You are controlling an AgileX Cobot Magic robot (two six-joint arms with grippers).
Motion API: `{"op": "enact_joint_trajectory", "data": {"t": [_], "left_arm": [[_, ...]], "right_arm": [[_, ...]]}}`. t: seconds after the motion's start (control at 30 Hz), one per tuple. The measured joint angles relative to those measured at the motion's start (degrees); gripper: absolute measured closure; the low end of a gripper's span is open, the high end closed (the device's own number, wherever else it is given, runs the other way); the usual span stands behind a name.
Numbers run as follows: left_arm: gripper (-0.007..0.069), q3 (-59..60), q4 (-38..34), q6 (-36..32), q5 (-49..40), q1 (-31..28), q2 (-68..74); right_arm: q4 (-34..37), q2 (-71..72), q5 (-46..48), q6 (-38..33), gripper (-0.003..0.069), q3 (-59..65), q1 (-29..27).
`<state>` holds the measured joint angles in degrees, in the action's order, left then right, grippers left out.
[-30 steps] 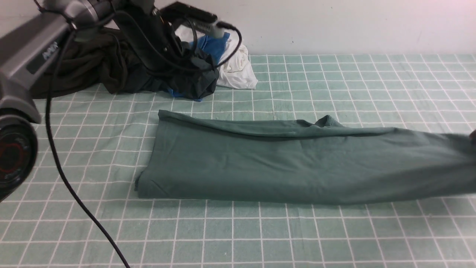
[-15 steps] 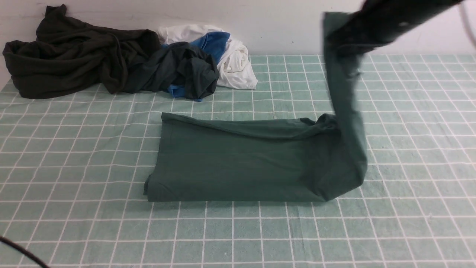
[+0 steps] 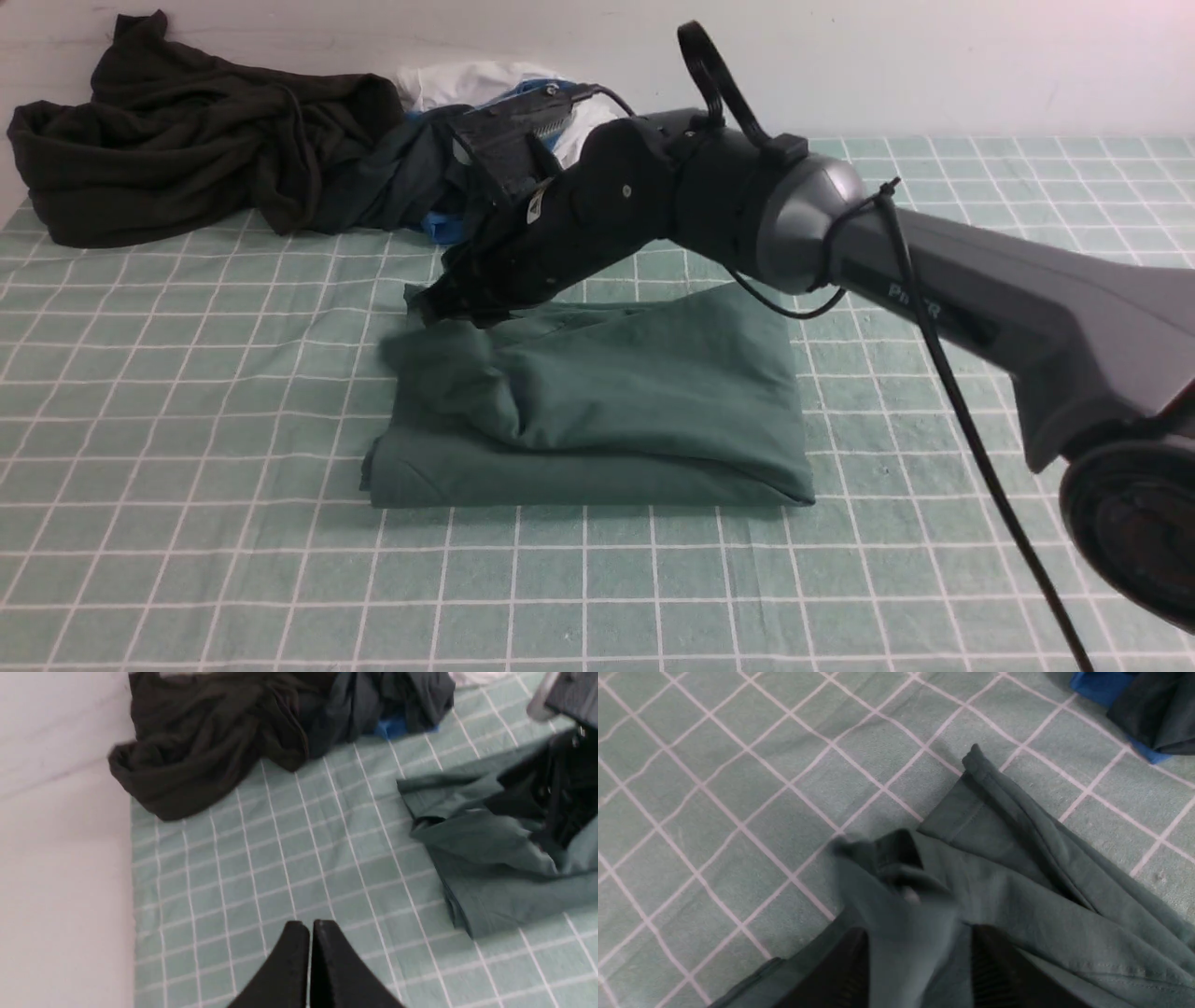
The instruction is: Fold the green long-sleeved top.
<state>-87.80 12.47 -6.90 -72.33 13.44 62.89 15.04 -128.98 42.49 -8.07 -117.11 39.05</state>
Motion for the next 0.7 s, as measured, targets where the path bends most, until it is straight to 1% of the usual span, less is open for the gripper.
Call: {"op": "enact_joint_trajectory", "data": {"t": [0.07,0.1,0.13,0.17,0.2,0.23,0.27,0.33,0.37,0.43,0.53,0.57,0.6,0.63,0.67,0.7], "left_arm": [[0.0628,6.43,-1.46,1.20,1.59,0.00,-3.94],[0.0628,7.08,-1.73,1.41,2.08,0.00,-4.38],[0.0628,12.51,-2.41,2.28,3.82,0.00,-8.38],[0.0628,15.99,-2.55,2.77,4.85,0.00,-10.56],[0.0628,16.70,-2.55,2.92,5.00,0.00,-11.71],[0.0628,23.10,-2.55,4.37,6.29,0.00,-16.50],[0.0628,26.00,-2.55,5.09,6.72,0.00,-18.96],[0.0628,33.25,-2.49,6.60,7.87,0.00,-25.16],[0.0628,33.98,-2.49,6.90,8.02,0.00,-26.35],[0.0628,42.22,-2.49,7.32,10.59,0.00,-32.43],[0.0628,50.91,-2.60,7.51,15.71,0.00,-40.16],[0.0628,51.34,-2.60,7.51,16.01,0.00,-40.62],[0.0628,54.63,-2.54,7.57,18.61,0.00,-44.99],[0.0628,55.74,-2.61,7.57,19.57,0.00,-46.20],[0.0628,57.07,-2.62,7.57,20.82,0.00,-48.45],[0.0628,57.63,-2.62,7.57,21.41,0.00,-49.82]], "right_arm": [[0.37,0.87,3.18,0.11,0.0205,-1.86,-0.20],[0.37,1.13,4.02,0.11,0.0187,-2.23,-0.26],[-0.01,2.35,8.12,0.11,0.0137,-3.67,-0.46],[-0.46,3.49,10.92,0.11,0.0113,-4.35,-0.62],[-0.60,3.74,11.50,0.11,0.0108,-4.50,-0.69],[-2.50,6.37,16.55,-0.08,0.0098,-5.63,-1.06],[-3.54,7.76,18.62,-0.40,0.0099,-5.92,-1.22],[-5.94,11.39,23.21,-1.38,0.0121,-6.16,-1.71],[-6.33,11.76,24.24,-1.62,0.0128,-6.23,-1.83],[-7.88,16.04,28.34,-2.72,0.0179,-6.22,-2.38],[-7.75,21.80,29.41,-3.70,0.0279,-5.39,-3.15],[-7.63,22.22,29.41,-3.81,0.0293,-5.20,-3.16],[-5.80,26.08,29.41,-4.62,0.0359,-2.47,-3.28],[-4.94,28.41,29.41,-4.87,0.0382,-1.37,-3.28],[-3.23,30.78,29.45,-5.25,0.0426,1.18,-3.28],[-2.26,32.23,29.52,-5.50,0.0456,2.63,-3.28]]}}
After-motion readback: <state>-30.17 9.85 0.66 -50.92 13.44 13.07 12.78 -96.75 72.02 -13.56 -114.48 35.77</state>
